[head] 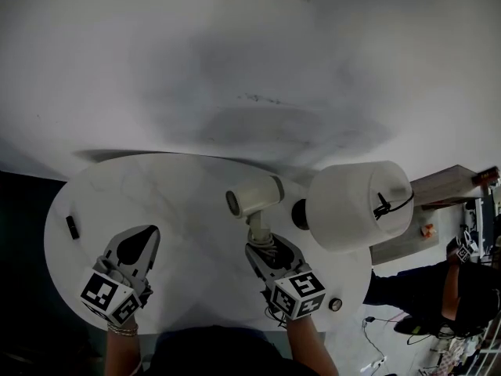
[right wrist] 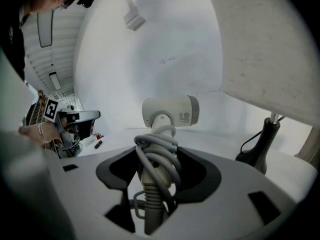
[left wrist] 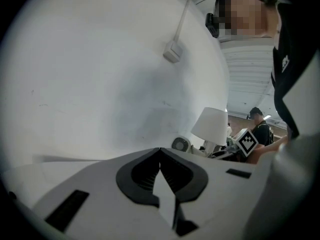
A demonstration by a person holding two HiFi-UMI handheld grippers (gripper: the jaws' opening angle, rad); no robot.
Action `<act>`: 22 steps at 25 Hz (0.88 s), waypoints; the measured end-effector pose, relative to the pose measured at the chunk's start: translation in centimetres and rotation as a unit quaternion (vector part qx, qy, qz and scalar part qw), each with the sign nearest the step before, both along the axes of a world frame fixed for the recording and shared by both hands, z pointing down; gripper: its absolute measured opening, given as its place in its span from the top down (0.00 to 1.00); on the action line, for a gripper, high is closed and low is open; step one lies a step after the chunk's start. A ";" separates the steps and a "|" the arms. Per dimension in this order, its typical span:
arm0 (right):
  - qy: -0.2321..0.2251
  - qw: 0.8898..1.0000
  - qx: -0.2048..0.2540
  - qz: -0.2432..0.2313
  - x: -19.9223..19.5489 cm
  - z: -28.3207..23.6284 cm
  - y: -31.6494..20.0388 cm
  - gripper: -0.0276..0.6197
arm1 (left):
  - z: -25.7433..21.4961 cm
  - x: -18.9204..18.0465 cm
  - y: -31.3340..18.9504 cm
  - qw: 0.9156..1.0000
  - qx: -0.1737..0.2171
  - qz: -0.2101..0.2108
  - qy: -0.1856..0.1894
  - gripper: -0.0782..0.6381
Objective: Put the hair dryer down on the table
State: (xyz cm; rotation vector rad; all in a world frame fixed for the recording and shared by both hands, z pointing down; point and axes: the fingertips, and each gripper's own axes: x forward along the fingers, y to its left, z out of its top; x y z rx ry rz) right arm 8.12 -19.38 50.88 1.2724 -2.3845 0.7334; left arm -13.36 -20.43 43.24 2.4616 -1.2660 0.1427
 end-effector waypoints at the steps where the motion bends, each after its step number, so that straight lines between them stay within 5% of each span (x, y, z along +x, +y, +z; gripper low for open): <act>1: 0.000 1.000 -0.001 0.003 0.1 0.1 -0.1 0.57 | 0.2 0.0 -0.1 1.000 -0.002 0.001 0.000 0.87; 22: 0.029 0.997 -0.048 0.050 3.0 4.1 -1.8 0.57 | 3.6 1.7 -1.4 0.998 -0.053 0.018 -0.004 0.87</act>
